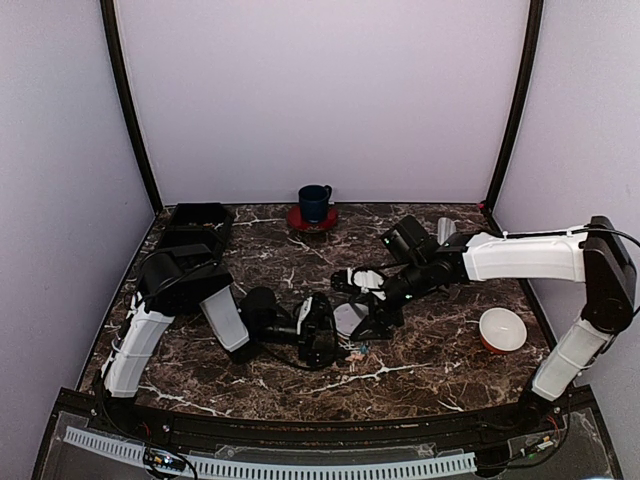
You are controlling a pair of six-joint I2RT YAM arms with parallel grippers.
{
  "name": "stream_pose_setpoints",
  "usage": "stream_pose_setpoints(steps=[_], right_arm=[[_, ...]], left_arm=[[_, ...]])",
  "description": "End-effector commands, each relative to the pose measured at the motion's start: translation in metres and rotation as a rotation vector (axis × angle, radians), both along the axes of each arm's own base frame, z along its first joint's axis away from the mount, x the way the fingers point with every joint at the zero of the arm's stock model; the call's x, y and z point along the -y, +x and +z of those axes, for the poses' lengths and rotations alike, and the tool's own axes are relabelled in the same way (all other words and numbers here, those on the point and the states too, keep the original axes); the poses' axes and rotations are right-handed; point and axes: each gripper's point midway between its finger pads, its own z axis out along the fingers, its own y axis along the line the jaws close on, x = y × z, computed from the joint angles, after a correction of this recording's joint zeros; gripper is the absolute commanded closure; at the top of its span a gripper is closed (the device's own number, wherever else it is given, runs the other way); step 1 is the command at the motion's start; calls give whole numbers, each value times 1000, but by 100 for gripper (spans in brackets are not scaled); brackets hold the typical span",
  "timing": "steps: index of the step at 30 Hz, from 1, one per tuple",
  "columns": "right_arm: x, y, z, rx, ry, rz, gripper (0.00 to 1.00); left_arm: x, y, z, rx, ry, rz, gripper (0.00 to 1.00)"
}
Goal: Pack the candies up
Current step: Screw the box lid onto the packing bottle.
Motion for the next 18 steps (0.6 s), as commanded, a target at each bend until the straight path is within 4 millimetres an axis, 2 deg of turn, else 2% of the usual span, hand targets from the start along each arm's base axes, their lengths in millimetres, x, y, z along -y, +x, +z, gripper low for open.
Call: stream_pose_setpoints(steps=[1, 6, 7, 15, 18], right_arm=[[-4, 2, 6, -10, 18, -39, 20], [0, 20, -3, 14, 12, -181, 22], [1, 22, 6, 31, 40, -205, 22], [4, 41, 19, 65, 114, -449, 22], [-1, 48, 23, 75, 132, -544, 21]], left_arm=[[-13, 2, -40, -122, 112, 63, 19], [-19, 25, -39, -88, 122, 222, 19], [-21, 29, -39, -85, 125, 252, 19], [-32, 50, -29, -63, 114, 424, 19], [-32, 54, -29, -40, 133, 466, 19]])
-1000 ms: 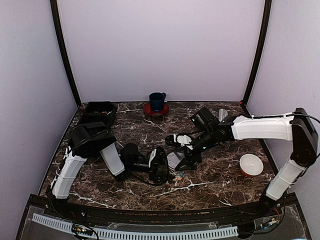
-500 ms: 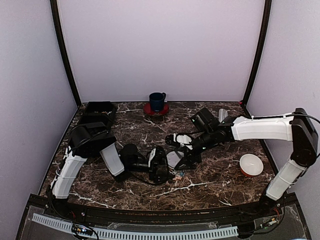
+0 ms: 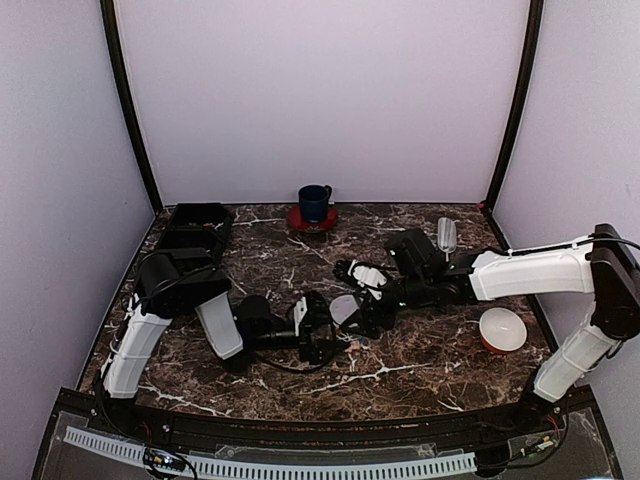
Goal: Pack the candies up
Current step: Screw the box lid onto the packing bottle.
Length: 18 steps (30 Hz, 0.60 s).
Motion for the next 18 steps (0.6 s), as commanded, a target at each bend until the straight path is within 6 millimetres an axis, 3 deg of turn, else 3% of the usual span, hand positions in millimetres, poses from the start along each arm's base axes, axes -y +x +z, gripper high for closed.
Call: stream_pose_setpoints(steps=[1, 10, 16, 18], right_arm=[[-2, 23, 25, 52, 63, -233, 20], [-13, 26, 20, 11, 38, -407, 16], [-14, 16, 43, 31, 63, -329, 1], [-13, 10, 50, 57, 51, -272, 3]], left_arm=[[-20, 33, -28, -66, 114, 224, 19], [-19, 33, -30, -44, 136, 252, 19], [-18, 29, -30, -42, 136, 229, 19], [-17, 27, -31, -40, 136, 218, 18]])
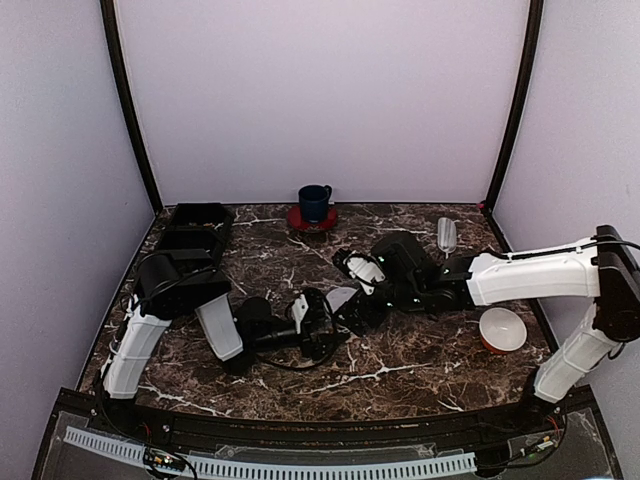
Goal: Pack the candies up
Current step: Screw the box lid onto the packing bottle.
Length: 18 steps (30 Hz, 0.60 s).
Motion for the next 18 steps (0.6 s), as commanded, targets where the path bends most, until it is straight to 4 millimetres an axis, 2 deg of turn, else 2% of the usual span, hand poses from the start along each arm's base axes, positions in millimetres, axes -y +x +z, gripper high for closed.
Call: stream_pose_setpoints(steps=[1, 6, 11, 14, 18], right_arm=[[-6, -3, 47, 80, 54, 64, 3], [10, -11, 51, 97, -18, 184, 3], [29, -17, 64, 188, -90, 381, 3], [31, -25, 69, 215, -98, 526, 3], [22, -38, 72, 242, -82, 717, 3]], left_arm=[[-12, 7, -27, -71, 100, 57, 18], [-10, -4, -24, -58, 90, -7, 18], [-4, -39, -17, -61, 57, -249, 17], [-1, -61, -16, -81, 42, -398, 17], [0, -78, -20, -114, 46, -516, 18]])
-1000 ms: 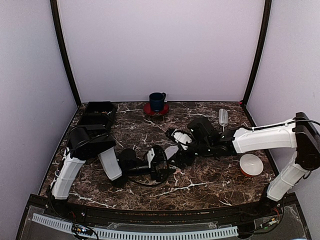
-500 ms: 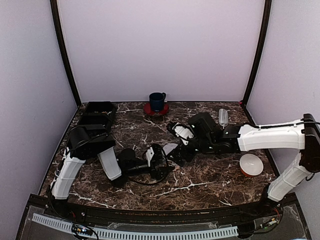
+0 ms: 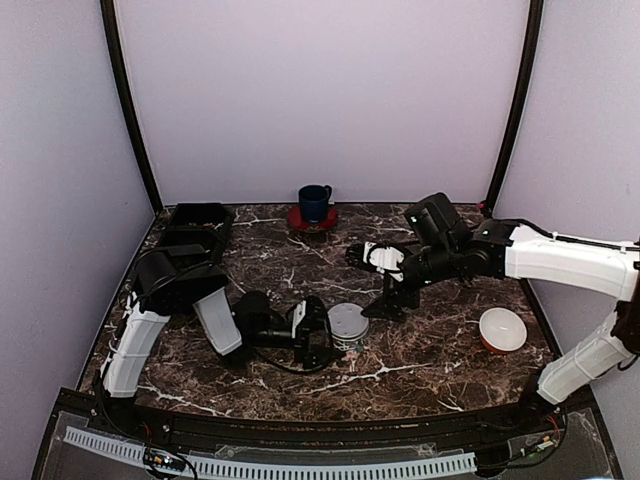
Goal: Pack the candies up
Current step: Screw the box lid onto the packing bottle.
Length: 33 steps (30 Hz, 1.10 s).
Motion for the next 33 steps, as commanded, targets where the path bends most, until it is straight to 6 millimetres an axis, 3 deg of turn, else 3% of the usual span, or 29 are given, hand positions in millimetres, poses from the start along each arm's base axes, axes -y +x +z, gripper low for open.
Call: stream_pose_setpoints(steps=[1, 4, 9, 14, 23, 33], right_arm=[[-14, -22, 14, 43, 19, 308, 3], [-22, -27, 11, 18, 5, 406, 3], [-25, -34, -14, -85, -79, 515, 3], [-26, -49, -19, -131, -52, 605, 3], [-28, -56, -37, -209, -54, 614, 3], [-37, -57, -45, -220, -24, 615, 2]], left_arm=[[-2, -43, -21, -109, 67, -245, 17], [-2, -49, -22, -118, 70, -291, 17], [-2, -55, -23, -133, 76, -344, 17], [-2, -58, -24, -143, 78, -372, 17], [-1, -57, -26, -152, 82, -375, 17], [-1, -58, -27, -159, 86, -377, 17]])
